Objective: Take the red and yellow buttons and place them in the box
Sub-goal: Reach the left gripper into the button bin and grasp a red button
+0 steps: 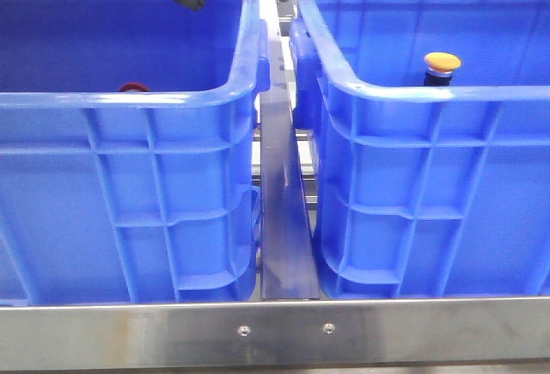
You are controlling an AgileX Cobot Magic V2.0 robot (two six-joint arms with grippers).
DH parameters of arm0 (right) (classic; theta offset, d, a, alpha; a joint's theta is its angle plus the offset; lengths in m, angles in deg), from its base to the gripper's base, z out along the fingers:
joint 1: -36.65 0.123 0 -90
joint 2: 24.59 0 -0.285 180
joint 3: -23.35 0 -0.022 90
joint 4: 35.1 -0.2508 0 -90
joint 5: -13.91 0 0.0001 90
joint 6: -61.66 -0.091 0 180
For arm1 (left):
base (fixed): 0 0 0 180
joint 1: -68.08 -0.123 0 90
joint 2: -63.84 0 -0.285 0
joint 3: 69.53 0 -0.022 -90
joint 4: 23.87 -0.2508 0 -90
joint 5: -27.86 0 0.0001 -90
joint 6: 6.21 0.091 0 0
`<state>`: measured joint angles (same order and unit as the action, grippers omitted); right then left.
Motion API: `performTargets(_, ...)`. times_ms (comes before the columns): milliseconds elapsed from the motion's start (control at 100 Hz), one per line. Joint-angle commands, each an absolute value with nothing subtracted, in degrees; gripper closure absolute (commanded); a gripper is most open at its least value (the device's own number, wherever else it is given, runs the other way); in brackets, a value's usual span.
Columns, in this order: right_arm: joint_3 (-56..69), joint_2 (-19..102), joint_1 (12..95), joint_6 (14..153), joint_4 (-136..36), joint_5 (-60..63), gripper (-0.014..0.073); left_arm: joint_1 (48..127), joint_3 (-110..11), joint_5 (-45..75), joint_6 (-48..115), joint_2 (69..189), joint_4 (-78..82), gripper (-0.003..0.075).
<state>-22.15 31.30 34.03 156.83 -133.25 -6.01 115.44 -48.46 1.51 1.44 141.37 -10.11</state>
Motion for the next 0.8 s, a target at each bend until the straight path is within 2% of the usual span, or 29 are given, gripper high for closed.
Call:
performTargets(0, -22.22, 28.39, 33.85, 157.47, -134.49, -7.89, 0.0003, 114.80, -50.90, 5.56, 1.42, 139.91, -10.62, 0.0176)
performTargets(480, -23.40, 26.49, 33.85, 157.47, -134.49, -7.89, 0.0003, 92.54, -64.59, -17.00, -10.76, 141.77, -12.35, 0.0177)
performTargets(790, -23.40, 26.49, 33.85, 157.47, -134.49, -7.97, 0.0003, 90.15, -72.10, -32.58, -18.19, 153.11, -27.35, 0.0181)
